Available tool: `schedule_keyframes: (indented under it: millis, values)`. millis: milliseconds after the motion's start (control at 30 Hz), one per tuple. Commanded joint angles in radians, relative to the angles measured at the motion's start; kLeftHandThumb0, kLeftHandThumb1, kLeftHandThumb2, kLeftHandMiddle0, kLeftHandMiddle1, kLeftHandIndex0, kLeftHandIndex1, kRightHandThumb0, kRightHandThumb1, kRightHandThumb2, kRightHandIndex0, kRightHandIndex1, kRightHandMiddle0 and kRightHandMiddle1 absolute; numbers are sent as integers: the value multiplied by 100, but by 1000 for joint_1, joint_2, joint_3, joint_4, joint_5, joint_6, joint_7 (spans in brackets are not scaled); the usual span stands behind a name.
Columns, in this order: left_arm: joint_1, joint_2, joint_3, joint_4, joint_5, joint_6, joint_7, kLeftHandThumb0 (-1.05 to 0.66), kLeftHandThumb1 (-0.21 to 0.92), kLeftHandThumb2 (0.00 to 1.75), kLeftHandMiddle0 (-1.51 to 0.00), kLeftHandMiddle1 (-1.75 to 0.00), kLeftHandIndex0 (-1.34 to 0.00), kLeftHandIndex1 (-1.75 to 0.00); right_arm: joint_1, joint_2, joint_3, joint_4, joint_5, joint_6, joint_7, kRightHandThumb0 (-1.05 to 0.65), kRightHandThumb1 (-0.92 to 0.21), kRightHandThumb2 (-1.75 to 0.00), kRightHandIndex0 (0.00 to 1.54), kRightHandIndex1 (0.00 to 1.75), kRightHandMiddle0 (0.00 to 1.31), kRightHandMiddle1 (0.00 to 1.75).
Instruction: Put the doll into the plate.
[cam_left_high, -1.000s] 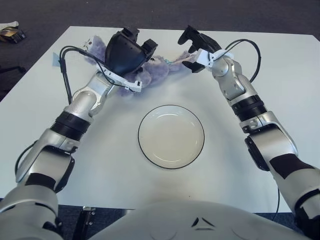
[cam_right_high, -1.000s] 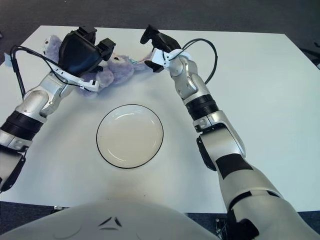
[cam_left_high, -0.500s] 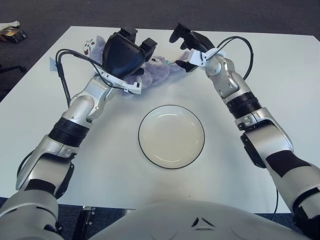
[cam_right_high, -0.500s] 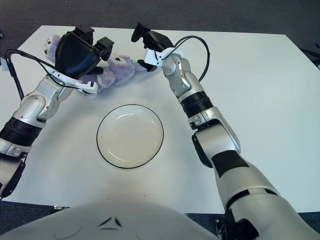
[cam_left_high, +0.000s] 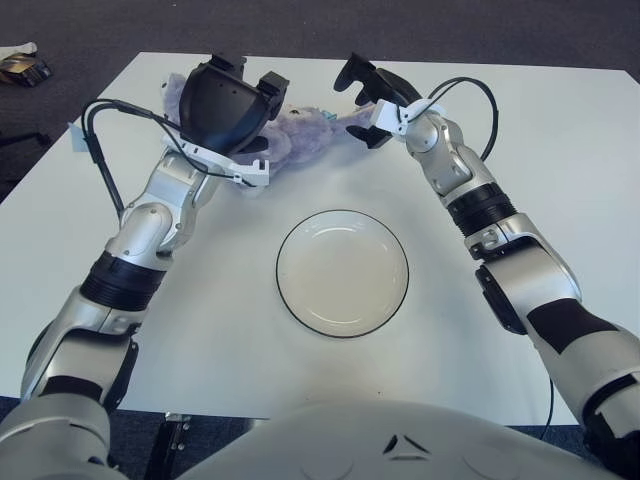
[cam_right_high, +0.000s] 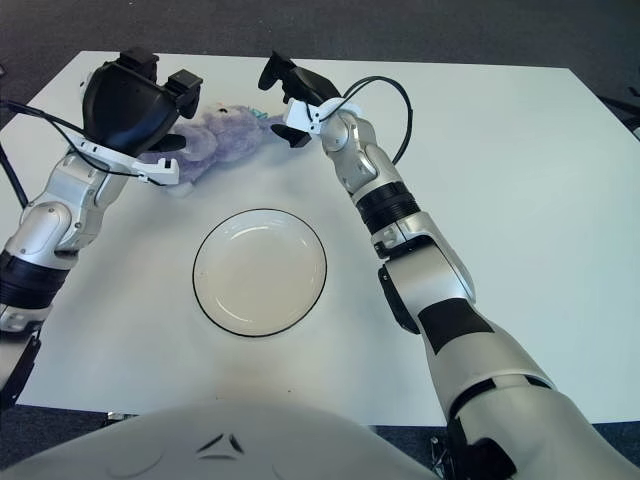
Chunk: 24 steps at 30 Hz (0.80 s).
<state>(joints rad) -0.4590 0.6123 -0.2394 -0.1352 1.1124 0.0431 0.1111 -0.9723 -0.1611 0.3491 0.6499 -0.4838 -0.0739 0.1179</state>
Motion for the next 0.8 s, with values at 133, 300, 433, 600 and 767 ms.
schedule_keyframes:
  millis: [133,300,433,600,767]
  values:
    - [66,-24,73,-86,-50,26,-16,-1,46,110,-45,-168,-44,-166,-53,22,-1,78,11,-65,-6,-30,-25,-117,28,105,2,135]
    - [81,-38,128,-88,-118,-4,39,-1,55,99,-39,-167,-38,-166,-67,30,-1,112,6,-86,-13,-30,-25,-117,28,109,3,136]
    - [68,-33,205,-55,-214,-44,87,-1,64,86,-45,-165,-26,-162,-80,38,0,146,5,-106,-19,-31,-25,-117,29,113,4,137]
    - [45,-60,262,-28,-268,-42,145,-30,84,62,-47,-141,-23,-173,-98,46,1,188,3,-128,-25,-32,-26,-117,29,116,4,138]
    - [38,-48,305,-25,-311,-31,129,-73,91,64,-48,-134,-22,-155,-109,53,-2,213,5,-139,-32,-32,-27,-116,29,117,4,138]
